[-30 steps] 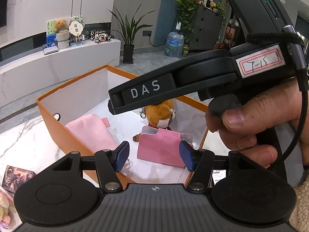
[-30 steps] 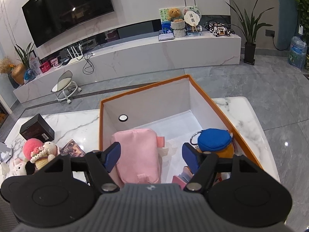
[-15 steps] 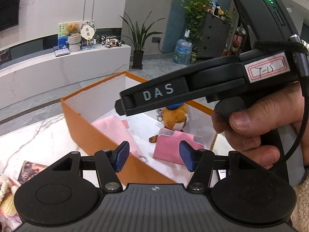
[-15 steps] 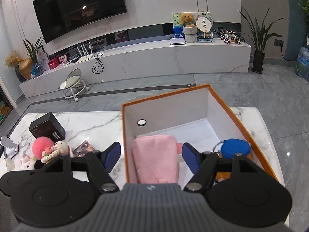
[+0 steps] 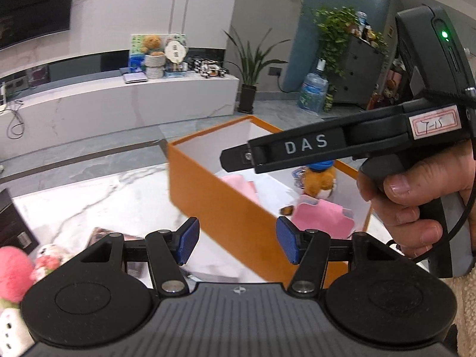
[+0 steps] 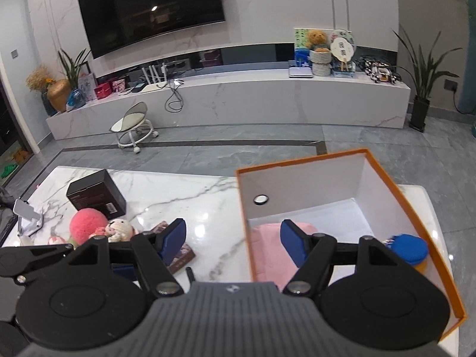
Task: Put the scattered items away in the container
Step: 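Move both open tools from the box back over the toys on the table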
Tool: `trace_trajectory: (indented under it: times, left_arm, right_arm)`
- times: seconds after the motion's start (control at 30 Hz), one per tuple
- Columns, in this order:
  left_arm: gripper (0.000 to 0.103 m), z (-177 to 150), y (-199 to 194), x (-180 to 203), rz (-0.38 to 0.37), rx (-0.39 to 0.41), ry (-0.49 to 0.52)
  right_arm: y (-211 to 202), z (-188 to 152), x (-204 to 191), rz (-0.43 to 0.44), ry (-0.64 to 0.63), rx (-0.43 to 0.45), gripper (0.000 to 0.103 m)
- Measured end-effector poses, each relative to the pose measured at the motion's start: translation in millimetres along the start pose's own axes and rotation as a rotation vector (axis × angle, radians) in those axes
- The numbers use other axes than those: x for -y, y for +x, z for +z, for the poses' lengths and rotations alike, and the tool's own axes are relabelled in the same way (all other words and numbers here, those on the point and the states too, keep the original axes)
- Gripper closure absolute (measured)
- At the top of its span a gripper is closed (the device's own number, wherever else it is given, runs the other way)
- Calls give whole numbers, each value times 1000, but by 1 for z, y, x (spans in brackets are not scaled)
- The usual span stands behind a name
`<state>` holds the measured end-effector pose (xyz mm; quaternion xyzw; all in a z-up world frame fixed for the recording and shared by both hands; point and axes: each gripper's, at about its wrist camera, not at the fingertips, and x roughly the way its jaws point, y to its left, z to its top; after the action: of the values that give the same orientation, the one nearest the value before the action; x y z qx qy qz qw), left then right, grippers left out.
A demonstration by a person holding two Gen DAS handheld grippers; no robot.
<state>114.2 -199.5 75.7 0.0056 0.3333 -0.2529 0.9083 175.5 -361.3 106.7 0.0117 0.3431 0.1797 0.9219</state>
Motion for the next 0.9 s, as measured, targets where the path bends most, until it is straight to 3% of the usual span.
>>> trace_trajectory:
  times: [0.9]
  left_arm:
    - [33,-57,-84,-141,223,-7,-146]
  right_arm:
    - [48,-8,-119,126,-203,-75,30]
